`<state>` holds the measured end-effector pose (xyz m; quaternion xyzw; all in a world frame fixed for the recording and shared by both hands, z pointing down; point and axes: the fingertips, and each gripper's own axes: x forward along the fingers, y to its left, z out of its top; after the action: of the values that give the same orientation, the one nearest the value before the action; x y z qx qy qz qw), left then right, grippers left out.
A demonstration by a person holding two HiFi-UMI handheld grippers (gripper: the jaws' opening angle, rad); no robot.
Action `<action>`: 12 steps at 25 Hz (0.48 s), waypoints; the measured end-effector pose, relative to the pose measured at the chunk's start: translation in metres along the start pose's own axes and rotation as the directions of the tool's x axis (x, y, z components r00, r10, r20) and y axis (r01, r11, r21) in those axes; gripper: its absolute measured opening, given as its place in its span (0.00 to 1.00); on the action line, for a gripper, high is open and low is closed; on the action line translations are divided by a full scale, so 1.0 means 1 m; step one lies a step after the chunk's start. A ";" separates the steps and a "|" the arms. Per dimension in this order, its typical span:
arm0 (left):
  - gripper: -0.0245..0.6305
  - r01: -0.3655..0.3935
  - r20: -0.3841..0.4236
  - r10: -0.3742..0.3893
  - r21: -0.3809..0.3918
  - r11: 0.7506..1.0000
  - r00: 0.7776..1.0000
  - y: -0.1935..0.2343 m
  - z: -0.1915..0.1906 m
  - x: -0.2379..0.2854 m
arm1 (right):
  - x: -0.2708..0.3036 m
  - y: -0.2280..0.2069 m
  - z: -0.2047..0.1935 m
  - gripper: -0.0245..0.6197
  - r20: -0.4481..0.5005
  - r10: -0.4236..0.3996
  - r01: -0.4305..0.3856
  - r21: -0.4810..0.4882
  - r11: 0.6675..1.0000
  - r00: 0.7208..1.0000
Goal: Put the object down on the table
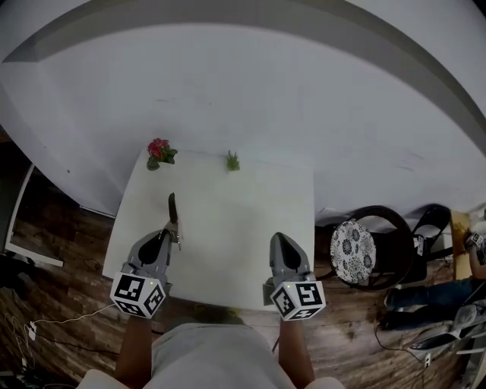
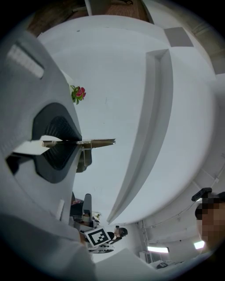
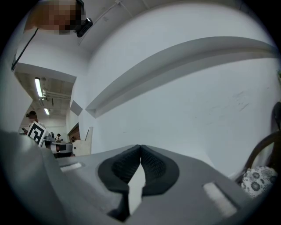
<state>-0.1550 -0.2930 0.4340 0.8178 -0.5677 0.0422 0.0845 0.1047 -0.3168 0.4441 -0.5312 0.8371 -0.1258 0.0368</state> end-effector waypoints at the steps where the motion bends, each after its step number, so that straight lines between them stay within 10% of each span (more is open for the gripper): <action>1: 0.05 0.007 0.002 -0.007 -0.004 1.000 1.000 0.004 0.000 0.000 | 0.003 0.003 -0.001 0.04 -0.001 -0.006 0.006 0.000 1.000 1.000; 12: 0.05 0.066 -0.024 -0.066 0.000 0.998 0.998 0.041 -0.019 0.003 | 0.013 0.036 -0.010 0.04 0.005 -0.052 0.052 -0.024 0.998 0.999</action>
<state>-0.1917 -0.3057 0.4566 0.8356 -0.5393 0.0495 0.0921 0.0656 -0.3122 0.4458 -0.5532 0.8245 -0.1153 0.0287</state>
